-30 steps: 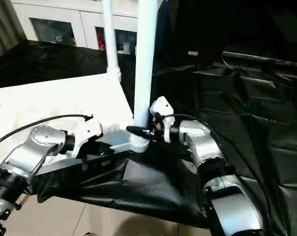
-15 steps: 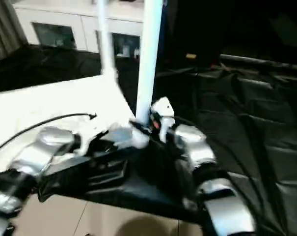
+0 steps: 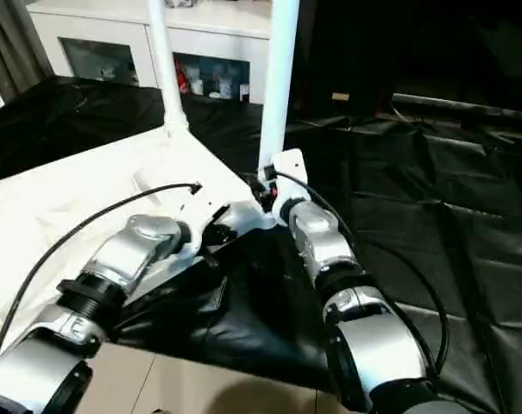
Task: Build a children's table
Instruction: Rotate table base
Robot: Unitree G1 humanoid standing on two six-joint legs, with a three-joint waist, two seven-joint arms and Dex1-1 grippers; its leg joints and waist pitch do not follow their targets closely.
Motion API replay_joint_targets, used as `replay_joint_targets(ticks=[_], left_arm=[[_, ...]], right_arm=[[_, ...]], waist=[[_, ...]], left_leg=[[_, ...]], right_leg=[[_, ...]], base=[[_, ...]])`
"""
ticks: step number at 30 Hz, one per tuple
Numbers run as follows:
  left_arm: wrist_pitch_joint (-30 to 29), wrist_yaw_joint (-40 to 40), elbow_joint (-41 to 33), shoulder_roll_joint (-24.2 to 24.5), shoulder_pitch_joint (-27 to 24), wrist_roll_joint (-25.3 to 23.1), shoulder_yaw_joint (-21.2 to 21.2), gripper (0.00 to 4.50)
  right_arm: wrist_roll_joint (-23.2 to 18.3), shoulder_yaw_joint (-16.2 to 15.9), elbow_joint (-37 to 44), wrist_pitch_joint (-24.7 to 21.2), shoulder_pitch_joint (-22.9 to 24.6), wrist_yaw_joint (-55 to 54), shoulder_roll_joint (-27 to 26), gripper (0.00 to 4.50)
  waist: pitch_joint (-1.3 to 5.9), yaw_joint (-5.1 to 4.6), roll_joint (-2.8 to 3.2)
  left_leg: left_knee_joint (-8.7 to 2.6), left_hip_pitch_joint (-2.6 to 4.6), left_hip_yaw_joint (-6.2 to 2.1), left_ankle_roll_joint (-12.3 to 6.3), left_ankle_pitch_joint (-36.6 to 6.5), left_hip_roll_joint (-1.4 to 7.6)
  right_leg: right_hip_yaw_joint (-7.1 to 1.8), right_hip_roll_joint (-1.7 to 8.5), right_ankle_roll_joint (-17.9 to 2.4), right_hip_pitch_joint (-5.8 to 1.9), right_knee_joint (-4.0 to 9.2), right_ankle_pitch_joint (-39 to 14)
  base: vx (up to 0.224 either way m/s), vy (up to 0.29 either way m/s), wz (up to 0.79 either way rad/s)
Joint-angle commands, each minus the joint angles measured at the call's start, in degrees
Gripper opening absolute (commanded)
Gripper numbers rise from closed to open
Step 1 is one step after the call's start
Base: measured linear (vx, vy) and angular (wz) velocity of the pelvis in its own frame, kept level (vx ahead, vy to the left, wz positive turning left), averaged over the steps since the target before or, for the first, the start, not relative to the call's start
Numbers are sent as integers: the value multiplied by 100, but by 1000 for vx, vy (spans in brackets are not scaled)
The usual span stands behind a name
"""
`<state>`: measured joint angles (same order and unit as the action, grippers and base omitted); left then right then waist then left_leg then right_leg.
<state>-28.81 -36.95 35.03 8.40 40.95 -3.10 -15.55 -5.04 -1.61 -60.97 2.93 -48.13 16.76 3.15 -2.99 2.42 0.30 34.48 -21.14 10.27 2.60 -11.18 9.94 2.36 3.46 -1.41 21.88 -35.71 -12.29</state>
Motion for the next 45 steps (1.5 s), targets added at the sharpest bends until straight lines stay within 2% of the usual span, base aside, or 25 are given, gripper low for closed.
replay_joint_targets(ticks=[1, 4, 5, 11, 12, 15, 17, 18, 20, 21, 24, 27, 28, 30, 31, 32, 33, 36, 38, 39, 40, 41, 42, 43, 45], left_arm=[[154, 246, -60, -86, 302, -3, 124, 0], [199, 281, 50, -75, 325, -10, 137, 0], [203, 281, 61, -74, 328, -12, 138, 0], [264, 253, 113, -60, 335, -15, 163, 0], [286, 250, 131, -62, 347, -9, 169, 0], [333, 256, 178, -65, 374, 7, 189, 0], [355, 237, 168, -59, 364, 15, 189, 0], [364, 197, 137, -45, 342, 26, 184, 0], [398, 128, 73, -11, 302, 28, 164, 0], [402, 93, 37, 16, 282, 30, 157, 0], [421, -28, -66, 121, 233, 30, 135, 0], [530, -285, -171, 270, 181, 43, 84, 0], [568, -414, -226, 327, 149, 61, 64, 0], [656, -659, -344, 448, 79, 74, -11, 0], [680, -813, -422, 513, 31, 98, -52, 0], [742, -1040, -543, 616, -47, 134, -120, 0], [742, -1040, -543, 616, -47, 134, -120, 0], [745, -1227, -662, 712, -120, 178, -171, 0], [740, -1560, -912, 883, -254, 243, -257, 0], [731, -1667, -1014, 931, -304, 266, -282, 0], [733, -1759, -1100, 960, -345, 290, -301, 0], [733, -1759, -1100, 960, -345, 290, -301, 0], [731, -1846, -1192, 983, -386, 319, -325, 0], [740, -2027, -1371, 1035, -467, 371, -387, 0], [731, -2197, -1570, 1095, -559, 412, -456, 0]], right_arm=[[252, -214, -690, -529, 343, 67, -237, 189], [230, -170, -762, -506, 290, 85, -265, 189], [230, -169, -771, -506, 284, 82, -267, 189], [175, -27, -807, -532, 202, 55, -270, 189], [126, 30, -799, -529, 182, 120, -272, 245], [42, 123, -748, -499, 125, 306, -272, 265], [15, 124, -685, -475, 92, 442, -262, 293], [-9, 128, -631, -452, 71, 518, -253, 302], [-45, 131, -535, -422, 50, 665, -229, 310], [-70, 137, -462, -400, 52, 779, -210, 331], [-82, 54, -172, -330, 117, 1223, -113, 351], [-67, -17, 236, -306, 258, 1672, 65, 382], [-54, -54, 388, -303, 319, 1816, 143, 391], [-73, -139, 733, -315, 470, 2194, 331, 391], [-96, -187, 926, -344, 559, 2395, 441, 391], [-115, -251, 1189, -411, 687, 2674, 607, 391], [-115, -251, 1189, -411, 687, 2674, 607, 391], [-100, -287, 1374, -481, 790, 2846, 742, 391], [-33, -283, 1534, -546, 930, 2874, 871, 391], [-4, -277, 1536, -562, 961, 2807, 877, 391], [9, -268, 1547, -595, 982, 2730, 866, 391], [9, -268, 1547, -595, 982, 2730, 866, 391], [11, -256, 1543, -609, 989, 2664, 845, 391], [-5, -247, 1575, -656, 994, 2612, 810, 364], [-22, -243, 1610, -690, 983, 2603, 765, 356]], waist=[[327, 7, 29], [294, -10, 14], [287, -8, 27], [273, -23, 34], [273, -30, 32], [274, -37, 34], [290, -33, 47], [286, -36, 45], [289, -41, 43], [298, -42, 45], [317, -35, 42], [352, -21, 53], [363, -25, 79], [391, -18, 69], [420, 0, 67], [424, -4, 66], [421, 19, 88], [409, 27, 99], [396, 44, 107], [398, 61, 188], [393, 54, 137], [395, 59, 127], [400, 77, 143], [395, 87, 134], [400, 105, 135]], left_leg=[[-463, 56, -127, -140, -1178, 318], [-488, 79, -132, -65, -1523, 323], [-496, 89, -140, -27, -1607, 324], [-520, 93, -154, 53, -1801, 333], [-525, 93, -156, 60, -1816, 335], [-524, 89, -157, 51, -1840, 330], [-535, 64, -160, 30, -1652, 343], [-532, 71, -149, 15, -1637, 342], [-530, 57, -147, -28, -1589, 339], [-524, 57, -141, -69, -1492, 343], [-509, 42, -135, -168, -1269, 351], [-462, 19, -124, -358, -754, 353], [-445, 11, -127, -439, -596, 353], [-419, 11, -122, -567, -396, 352], [-375, 3, -116, -687, -172, 345], [-360, -20, -114, -759, -64, 336], [-352, -16, -115, -854, -12, 340], [-352, -4, -105, -887, -102, 354], [-376, 19, -106, -730, -306, 382], [-371, 34, -112, -677, -342, 382], [-380, 28, -103, -618, -361, 385], [-376, 22, -100, -588, -348, 369], [-373, 34, -98, -571, -342, 369], [-369, 26, -93, -564, -336, 369], [-364, 14, -94, -580, -231, 369]], right_leg=[[-266, 507, -1390, -191, 470, -700], [-267, 506, -1299, -160, 530, -1323], [-272, 511, -1250, -143, 549, -1504], [-279, 517, -1144, -114, 576, -1763], [-278, 512, -1127, -109, 577, -1795], [-285, 512, -1135, -105, 586, -1815], [-275, 514, -1161, -136, 553, -1530], [-276, 510, -1181, -123, 562, -1472], [-270, 515, -1234, -147, 553, -1359], [-273, 518, -1286, -157, 543, -1207], [-268, 515, -1357, -186, 506, -861], [-251, 522, -1503, -229, 425, -64], [-244, 521, -1578, -239, 392, 212], [-233, 508, -1655, -260, 355, 587], [-233, 503, -1685, -271, 317, 1030], [-232, 499, -1717, -269, 284, 1238], [-221, 497, -1731, -260, 288, 1401], [-214, 493, -1803, -240, 295, 1300], [-212, 495, -1820, -227, 313, 885], [-213, 492, -1814, -218, 310, 848], [-219, 483, -1802, -227, 311, 861], [-225, 490, -1809, -239, 305, 879], [-225, 491, -1808, -232, 304, 875], [-229, 495, -1811, -235, 302, 879], [-228, 495, -1806, -241, 281, 929]], base=[[0, 0, 0], [0, 0, 0], [0, 0, 0], [0, 0, 0], [0, 0, 0], [0, 0, 0], [0, 0, 0], [0, 0, 0], [0, 0, 0], [0, 0, 0], [0, 0, 0], [0, 0, 0], [0, 0, 0], [0, 0, 0], [0, 0, 0], [0, 0, 0], [0, 0, 0], [0, 0, 0], [0, 0, 0], [0, 0, 0], [0, 0, 0], [0, 0, 0], [0, 0, 0], [0, 0, 0], [0, 0, 0]])
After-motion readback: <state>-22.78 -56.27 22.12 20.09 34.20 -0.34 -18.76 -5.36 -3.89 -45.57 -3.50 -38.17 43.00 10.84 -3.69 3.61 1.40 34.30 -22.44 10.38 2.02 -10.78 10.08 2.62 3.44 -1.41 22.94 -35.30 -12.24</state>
